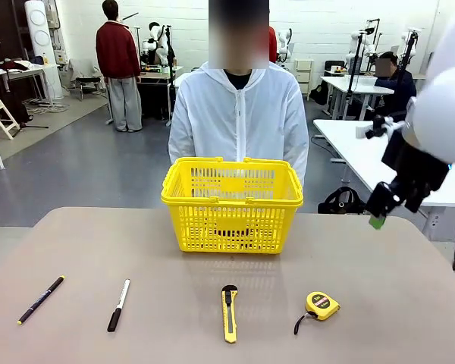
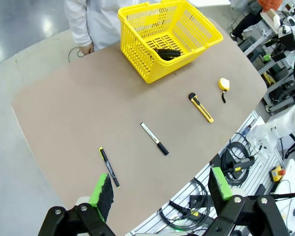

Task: Place the items the person wants into the basket.
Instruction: Pick up the item the person points to and place it in the Market Basket.

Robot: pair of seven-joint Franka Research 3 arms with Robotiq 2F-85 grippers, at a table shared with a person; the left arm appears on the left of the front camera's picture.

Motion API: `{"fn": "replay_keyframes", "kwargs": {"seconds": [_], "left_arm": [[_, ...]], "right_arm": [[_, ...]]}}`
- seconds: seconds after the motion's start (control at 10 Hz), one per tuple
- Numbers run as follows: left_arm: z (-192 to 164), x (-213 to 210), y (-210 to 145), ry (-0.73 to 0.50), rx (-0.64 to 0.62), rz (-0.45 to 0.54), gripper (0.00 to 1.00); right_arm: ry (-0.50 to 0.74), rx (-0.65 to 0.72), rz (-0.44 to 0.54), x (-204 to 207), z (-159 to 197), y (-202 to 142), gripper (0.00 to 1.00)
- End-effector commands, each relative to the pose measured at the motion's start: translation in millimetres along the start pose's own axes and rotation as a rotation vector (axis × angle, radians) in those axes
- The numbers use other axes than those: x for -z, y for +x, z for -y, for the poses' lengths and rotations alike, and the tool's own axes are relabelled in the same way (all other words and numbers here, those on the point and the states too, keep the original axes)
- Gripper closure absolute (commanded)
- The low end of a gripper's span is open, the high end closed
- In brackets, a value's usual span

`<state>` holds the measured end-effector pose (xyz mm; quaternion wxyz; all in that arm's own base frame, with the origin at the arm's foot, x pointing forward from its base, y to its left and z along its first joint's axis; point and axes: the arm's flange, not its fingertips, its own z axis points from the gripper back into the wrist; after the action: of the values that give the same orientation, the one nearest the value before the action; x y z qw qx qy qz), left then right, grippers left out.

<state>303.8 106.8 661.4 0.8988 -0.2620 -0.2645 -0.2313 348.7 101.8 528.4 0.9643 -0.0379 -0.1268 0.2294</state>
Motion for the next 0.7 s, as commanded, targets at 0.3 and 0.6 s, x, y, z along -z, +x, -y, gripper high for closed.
{"fn": "replay_keyframes", "kwargs": {"seconds": [0.3,0.6], "left_arm": [[-0.6,-1.6,-0.2,-0.011,0.013,0.003,0.00],[-0.6,-1.6,-0.2,-0.011,0.013,0.003,0.00]], "right_arm": [[0.064,0.019,0.022,-6.4,10.2,16.7,0.00],[0.005,0.007,0.021,1.4,3.6,0.7,0.00]]}}
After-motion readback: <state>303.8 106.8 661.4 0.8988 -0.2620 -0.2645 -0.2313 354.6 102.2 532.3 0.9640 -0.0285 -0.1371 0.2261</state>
